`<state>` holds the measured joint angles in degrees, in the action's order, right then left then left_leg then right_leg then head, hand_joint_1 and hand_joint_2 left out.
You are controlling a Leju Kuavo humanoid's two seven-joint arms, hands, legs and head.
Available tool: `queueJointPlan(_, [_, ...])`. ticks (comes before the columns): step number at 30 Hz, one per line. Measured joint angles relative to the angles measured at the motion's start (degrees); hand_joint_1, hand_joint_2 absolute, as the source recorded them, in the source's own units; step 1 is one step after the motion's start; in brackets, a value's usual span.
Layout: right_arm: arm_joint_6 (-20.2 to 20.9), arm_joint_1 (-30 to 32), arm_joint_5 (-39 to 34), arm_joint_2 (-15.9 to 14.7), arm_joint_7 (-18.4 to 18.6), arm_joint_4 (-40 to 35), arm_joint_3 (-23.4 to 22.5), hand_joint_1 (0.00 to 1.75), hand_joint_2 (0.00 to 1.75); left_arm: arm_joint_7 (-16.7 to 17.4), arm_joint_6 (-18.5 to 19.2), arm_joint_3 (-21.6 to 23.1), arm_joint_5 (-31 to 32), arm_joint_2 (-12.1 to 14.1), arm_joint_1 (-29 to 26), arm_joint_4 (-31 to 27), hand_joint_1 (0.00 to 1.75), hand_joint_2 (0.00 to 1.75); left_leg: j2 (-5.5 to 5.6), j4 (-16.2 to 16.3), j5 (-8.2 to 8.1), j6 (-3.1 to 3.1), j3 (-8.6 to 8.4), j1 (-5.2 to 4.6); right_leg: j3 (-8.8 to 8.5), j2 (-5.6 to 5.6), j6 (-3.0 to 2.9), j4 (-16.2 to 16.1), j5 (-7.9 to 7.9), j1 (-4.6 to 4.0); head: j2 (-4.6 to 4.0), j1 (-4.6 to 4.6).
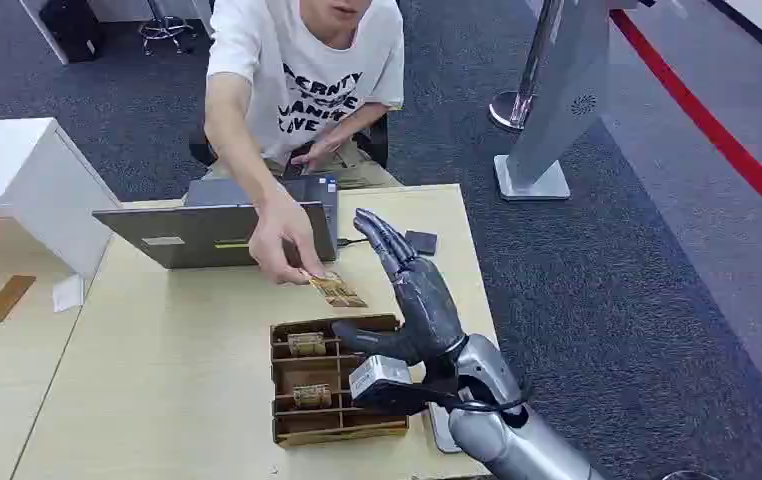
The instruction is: Pass the card to the sensor for recognition and then transmit it.
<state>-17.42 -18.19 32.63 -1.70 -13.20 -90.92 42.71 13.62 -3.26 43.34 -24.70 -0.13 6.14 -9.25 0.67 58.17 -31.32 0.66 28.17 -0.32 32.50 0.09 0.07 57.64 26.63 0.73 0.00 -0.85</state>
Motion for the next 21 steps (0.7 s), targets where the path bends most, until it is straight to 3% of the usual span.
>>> queueJointPlan(21, [-1.03, -0.36, 5.14, -0.11, -0.02, -3.52, 1.24, 0.07, 1.75, -0.2, -0.15, 0.0, -0.5, 0.0, -0.09, 0.0, 0.0, 0.0, 0.0, 0.0, 0.0, 0.0, 0.02, 0.0, 0.0, 0.0, 0.0, 0.0, 0.0, 0.0, 0.0, 0.02])
